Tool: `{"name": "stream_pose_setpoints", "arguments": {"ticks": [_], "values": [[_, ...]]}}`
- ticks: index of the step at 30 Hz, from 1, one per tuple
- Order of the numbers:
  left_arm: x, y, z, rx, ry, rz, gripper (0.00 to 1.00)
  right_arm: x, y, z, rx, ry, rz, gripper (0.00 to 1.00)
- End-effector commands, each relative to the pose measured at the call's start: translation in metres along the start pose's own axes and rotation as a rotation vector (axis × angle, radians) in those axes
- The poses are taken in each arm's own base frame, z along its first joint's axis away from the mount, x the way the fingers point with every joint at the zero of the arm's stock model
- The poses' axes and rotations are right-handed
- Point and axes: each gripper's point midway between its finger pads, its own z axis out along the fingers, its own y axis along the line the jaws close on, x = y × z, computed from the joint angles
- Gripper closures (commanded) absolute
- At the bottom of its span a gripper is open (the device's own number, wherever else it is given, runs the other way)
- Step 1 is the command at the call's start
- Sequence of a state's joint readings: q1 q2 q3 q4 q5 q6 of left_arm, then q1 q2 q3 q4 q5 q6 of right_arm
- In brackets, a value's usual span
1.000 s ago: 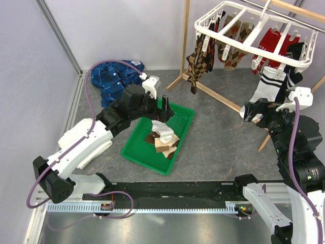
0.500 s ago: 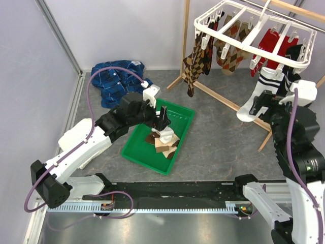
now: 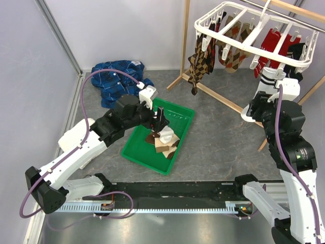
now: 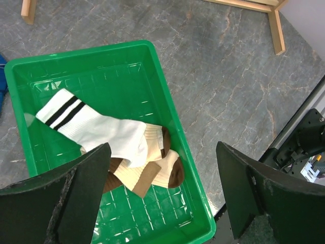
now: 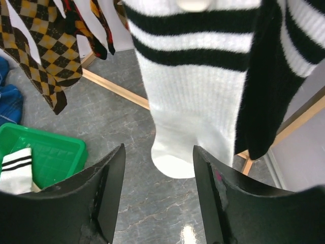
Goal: Remove the socks clipped to the hanger
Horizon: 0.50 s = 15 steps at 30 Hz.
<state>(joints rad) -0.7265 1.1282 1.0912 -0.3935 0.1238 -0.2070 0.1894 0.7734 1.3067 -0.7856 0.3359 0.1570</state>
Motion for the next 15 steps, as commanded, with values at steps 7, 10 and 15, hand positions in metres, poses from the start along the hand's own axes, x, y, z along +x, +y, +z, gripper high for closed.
{"name": "stream_pose_setpoints", "arguments": {"ticks": [7,10,15], "values": [[-0.01,-0.005,-0.001,0.02,-0.048,0.041,0.09,-0.014,-0.043,-0.004,0.235,-0.06,-0.058,0.24],[-0.01,-0.006,0.0,0.026,-0.046,0.042,0.09,-0.01,-0.036,0.002,0.202,-0.049,-0.06,0.19],[-0.011,-0.007,-0.002,0.029,-0.052,0.045,0.09,-0.009,-0.036,0.005,0.204,-0.04,-0.07,0.13]]}}
